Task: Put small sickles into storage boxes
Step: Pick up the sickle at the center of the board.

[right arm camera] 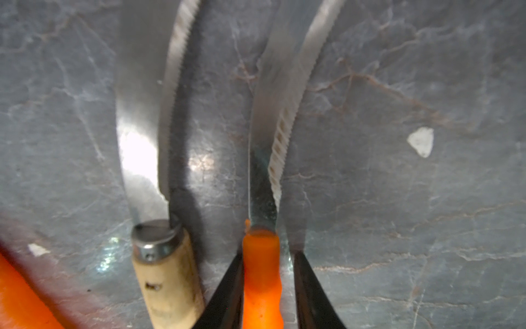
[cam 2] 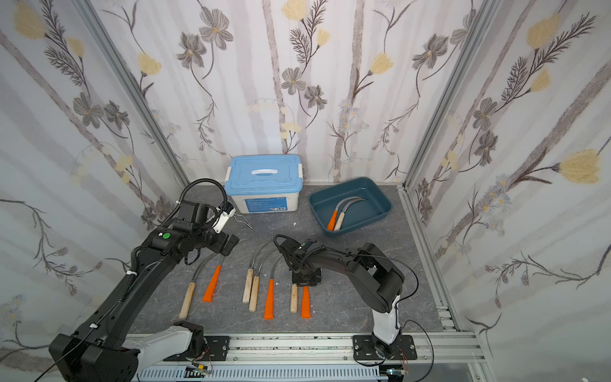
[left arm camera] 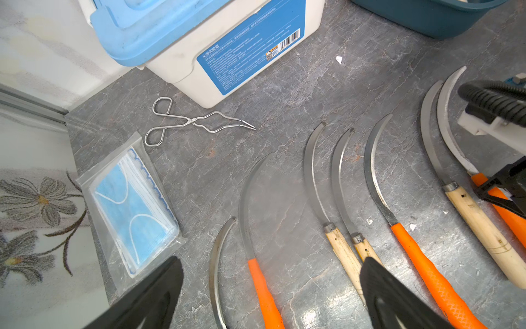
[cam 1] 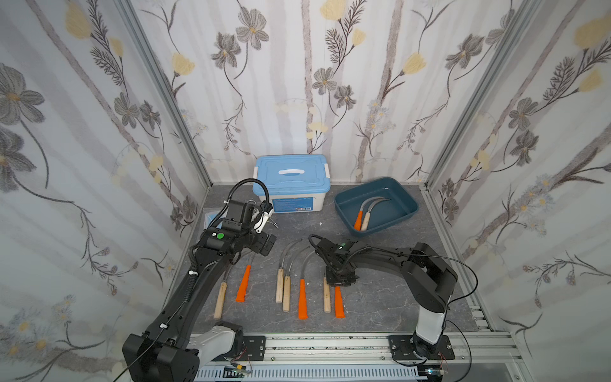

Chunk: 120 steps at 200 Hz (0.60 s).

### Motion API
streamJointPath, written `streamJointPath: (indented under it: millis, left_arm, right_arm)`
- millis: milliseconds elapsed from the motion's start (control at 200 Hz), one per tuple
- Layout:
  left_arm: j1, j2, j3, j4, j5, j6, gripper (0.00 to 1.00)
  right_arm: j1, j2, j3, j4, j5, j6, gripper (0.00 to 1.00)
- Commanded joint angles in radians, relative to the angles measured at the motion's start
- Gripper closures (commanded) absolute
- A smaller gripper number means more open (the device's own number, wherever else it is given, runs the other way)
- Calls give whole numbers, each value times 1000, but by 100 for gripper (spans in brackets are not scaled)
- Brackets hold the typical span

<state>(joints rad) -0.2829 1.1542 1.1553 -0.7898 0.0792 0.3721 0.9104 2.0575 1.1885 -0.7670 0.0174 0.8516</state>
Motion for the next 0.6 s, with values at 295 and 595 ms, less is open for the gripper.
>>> streamJointPath:
  millis: [295,595]
  left_arm:
    - [0,0,12,3,-2,0,0]
    - [1,-7,10,14,-3,-1,0]
  right_arm:
    - [1,34,-22,74,-1,2,86]
    - [1,10,-14,81,-1,-22,91]
